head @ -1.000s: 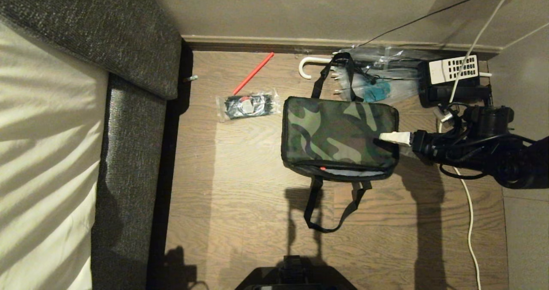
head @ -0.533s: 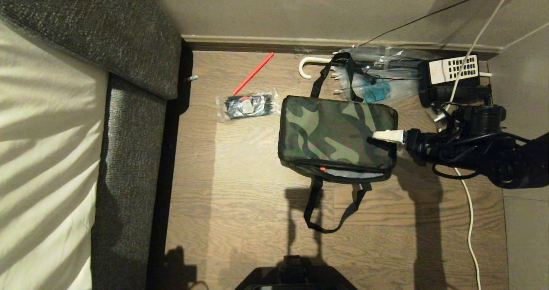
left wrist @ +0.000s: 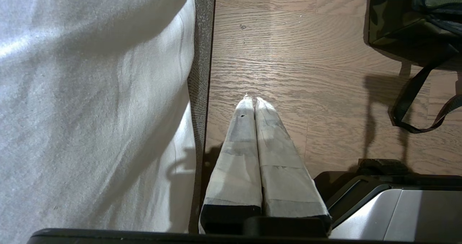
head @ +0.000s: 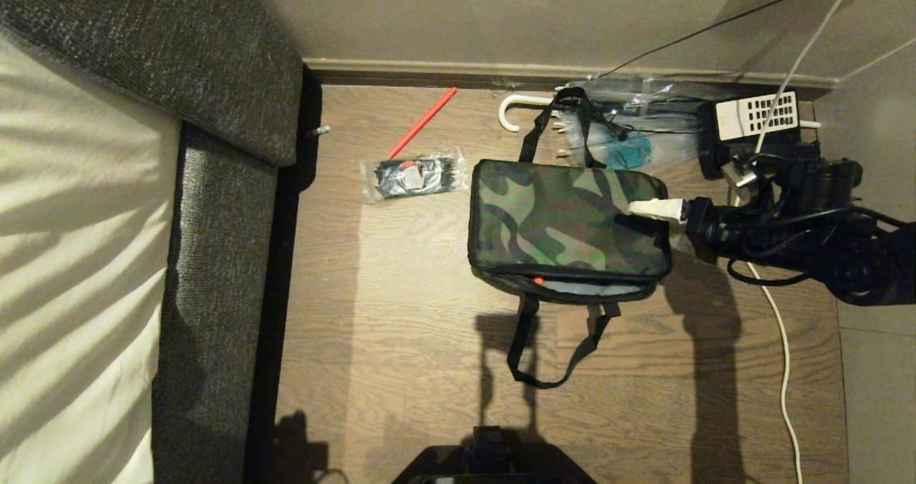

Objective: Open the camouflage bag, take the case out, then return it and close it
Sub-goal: Open the top of the storage box

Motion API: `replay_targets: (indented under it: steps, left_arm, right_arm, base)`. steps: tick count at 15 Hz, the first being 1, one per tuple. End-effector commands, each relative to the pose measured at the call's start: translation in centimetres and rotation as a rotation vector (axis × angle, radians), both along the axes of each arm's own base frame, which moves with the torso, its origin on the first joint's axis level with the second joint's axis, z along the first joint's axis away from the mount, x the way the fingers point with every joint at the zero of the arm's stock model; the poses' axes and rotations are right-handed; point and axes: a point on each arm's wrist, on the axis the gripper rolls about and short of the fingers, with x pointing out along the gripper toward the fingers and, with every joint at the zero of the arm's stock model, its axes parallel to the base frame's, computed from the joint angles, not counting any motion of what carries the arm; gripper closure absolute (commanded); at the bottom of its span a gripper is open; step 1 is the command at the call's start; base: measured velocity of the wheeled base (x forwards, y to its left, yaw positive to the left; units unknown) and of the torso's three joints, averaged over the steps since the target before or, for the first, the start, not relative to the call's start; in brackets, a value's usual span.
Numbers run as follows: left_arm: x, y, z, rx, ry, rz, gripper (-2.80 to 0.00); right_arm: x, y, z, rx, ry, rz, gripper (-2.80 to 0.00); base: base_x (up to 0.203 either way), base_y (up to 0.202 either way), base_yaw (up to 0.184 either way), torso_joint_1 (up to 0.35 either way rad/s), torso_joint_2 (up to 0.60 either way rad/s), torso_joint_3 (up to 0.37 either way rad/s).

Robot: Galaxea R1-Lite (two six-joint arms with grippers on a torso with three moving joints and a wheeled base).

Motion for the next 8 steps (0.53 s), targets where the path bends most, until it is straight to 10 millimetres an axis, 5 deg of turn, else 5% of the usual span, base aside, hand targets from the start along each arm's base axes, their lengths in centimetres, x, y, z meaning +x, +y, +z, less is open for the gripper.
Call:
replay_targets:
  steps: [1,8]
  left_arm:
    - [0.0,0.0,0.0,0.000,0.000,0.000,0.00]
    - [0.0,0.0,0.0,0.000,0.001,0.000,0.00]
  right_arm:
    - [-0.2,-0.3,0.6,0.011,-0.012,-0.007,-2.80]
    - [-0.2,-0.6,1.7,0.073,-0.015,-0.032,-2.80]
  base:
    - [0.000,0.000,0.000,0.000,0.00,0.000]
    - [0.000,0.000,0.000,0.000,0.00,0.000]
